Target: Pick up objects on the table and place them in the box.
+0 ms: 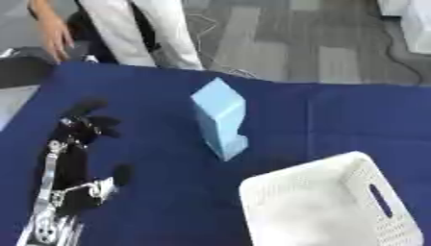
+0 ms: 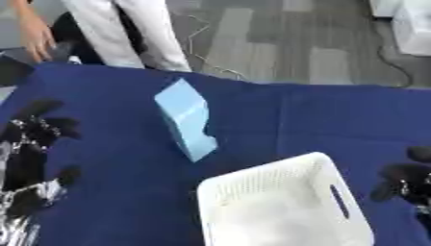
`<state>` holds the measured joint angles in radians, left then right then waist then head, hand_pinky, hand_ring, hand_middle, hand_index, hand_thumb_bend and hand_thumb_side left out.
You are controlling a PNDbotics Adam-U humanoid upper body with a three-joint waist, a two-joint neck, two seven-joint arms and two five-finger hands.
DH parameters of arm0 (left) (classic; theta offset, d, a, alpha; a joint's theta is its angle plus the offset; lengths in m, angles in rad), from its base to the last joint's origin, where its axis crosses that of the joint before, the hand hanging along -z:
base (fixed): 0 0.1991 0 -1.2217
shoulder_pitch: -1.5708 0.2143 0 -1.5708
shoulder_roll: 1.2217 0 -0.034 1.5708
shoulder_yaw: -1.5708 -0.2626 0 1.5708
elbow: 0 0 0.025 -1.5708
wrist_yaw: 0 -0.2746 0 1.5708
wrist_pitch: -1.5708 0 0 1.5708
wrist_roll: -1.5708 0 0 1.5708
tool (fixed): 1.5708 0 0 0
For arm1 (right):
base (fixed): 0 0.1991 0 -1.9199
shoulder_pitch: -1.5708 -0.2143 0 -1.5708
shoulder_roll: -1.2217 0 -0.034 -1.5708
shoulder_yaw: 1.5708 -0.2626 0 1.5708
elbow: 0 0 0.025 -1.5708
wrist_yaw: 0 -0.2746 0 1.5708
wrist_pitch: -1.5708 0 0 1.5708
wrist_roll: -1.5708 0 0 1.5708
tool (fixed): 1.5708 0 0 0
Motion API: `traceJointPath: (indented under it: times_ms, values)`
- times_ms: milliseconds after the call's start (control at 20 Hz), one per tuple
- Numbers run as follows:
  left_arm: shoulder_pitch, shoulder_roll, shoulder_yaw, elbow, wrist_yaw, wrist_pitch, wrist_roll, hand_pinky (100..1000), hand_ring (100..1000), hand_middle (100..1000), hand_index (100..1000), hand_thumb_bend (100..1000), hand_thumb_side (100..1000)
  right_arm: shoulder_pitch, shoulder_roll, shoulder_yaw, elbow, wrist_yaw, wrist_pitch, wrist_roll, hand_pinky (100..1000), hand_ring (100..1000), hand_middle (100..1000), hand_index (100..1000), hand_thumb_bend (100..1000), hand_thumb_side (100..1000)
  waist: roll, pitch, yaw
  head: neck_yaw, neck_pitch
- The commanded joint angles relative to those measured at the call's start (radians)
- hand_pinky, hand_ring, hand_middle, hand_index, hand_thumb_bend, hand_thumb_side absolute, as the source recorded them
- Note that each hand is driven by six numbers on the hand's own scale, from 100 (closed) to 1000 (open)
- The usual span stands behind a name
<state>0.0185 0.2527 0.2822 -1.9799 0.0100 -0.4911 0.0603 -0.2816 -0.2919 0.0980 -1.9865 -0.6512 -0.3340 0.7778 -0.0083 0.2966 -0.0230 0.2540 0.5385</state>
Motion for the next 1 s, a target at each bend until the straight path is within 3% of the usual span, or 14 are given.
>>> traceJointPath:
  times_ms: [50,600,750,1000]
  values:
    - [0.001,0.006,0.008,-0.015,-0.004,0.000,-0.004,538,666,777,899,593,380,-0.005,-0.010,-0.002,-0.014,-0.001,-0.135,0.129,727,854,911,946,100,797,0.001,-0.017,0.001,-0.010,-0.010]
    - [-0.002,0.007,0.007,-0.018,-0.004,0.003,-0.006,538,667,776,898,610,330,-0.007,-0.005,0.000,-0.014,-0.001,-0.128,0.129,728,856,912,949,100,791,0.001,-0.018,-0.006,0.002,0.017]
    - [-0.007,0.015,0.013,0.005,-0.042,0.061,0.018,553,673,778,906,679,206,-0.007,-0.002,0.000,-0.014,0.004,-0.125,0.129,730,858,915,954,100,790,0.002,-0.015,-0.008,0.013,0.030]
    - [-0.019,0.017,-0.002,0.025,-0.129,0.189,0.079,567,691,796,926,680,211,-0.007,0.000,-0.002,-0.014,0.025,-0.124,0.129,736,865,923,968,100,788,0.008,0.001,-0.013,0.025,0.039]
